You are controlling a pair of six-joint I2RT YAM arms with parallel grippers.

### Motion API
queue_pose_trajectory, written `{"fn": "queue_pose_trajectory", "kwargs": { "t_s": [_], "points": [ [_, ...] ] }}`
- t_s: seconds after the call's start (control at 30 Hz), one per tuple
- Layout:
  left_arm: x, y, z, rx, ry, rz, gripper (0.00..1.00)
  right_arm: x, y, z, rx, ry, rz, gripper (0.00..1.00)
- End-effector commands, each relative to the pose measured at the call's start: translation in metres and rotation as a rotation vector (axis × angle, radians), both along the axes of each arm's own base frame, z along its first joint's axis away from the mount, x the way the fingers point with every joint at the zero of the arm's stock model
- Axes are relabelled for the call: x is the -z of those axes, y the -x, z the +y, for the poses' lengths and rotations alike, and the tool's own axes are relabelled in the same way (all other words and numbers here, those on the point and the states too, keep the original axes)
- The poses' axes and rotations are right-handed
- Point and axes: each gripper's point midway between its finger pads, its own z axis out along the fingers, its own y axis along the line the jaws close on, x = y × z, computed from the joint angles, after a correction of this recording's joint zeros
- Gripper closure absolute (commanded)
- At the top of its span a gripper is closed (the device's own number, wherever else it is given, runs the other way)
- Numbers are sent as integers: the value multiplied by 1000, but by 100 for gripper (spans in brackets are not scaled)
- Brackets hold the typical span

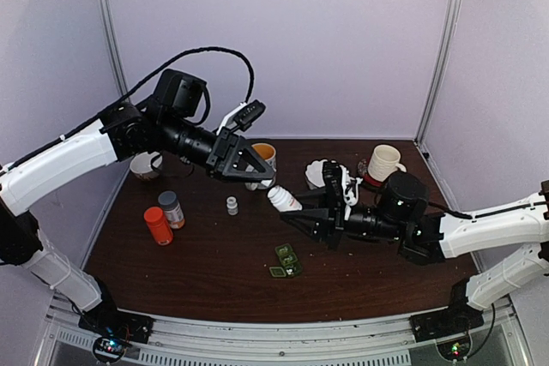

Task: Sort the pills into containers
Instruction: Close the lid of the pill bottle.

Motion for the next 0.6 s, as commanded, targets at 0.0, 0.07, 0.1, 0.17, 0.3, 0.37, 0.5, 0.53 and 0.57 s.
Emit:
{"fn": "queue_pose_trajectory", "kwargs": {
  "t_s": [0.0, 0.07, 0.1, 0.17, 0.3, 0.37, 0.5, 0.53, 0.57],
  "points": [
    [-15, 11, -4, 50, 72, -28, 76, -17, -1, 3, -15, -26, -18, 100],
    [-14, 13, -5, 56, 70, -31, 76, -18, 1, 3, -21, -31, -23, 100],
    [-12, 13, -5, 54, 63, -28, 76, -19, 1, 3, -22, -32, -24, 100],
    [-9, 12, -4, 49, 50, -27, 76, -20, 2, 2, -23, -37, -29, 100],
    [-6, 13, -3, 50, 39, -25, 76, -20, 1, 0, -16, -39, -29, 100],
    [-7, 15, -4, 57, 42, -29, 76, -20, 2, -1, -16, -40, -31, 100],
    [-4, 15, -3, 55, 33, -29, 76, -23, 0, -8, 8, -62, -42, 100],
    [-4, 15, -3, 54, 31, -28, 76, -24, 0, -9, 12, -65, -44, 100],
    [-2, 15, -3, 54, 29, -27, 76, -23, 0, -9, 11, -60, -43, 100]
  ]
}}
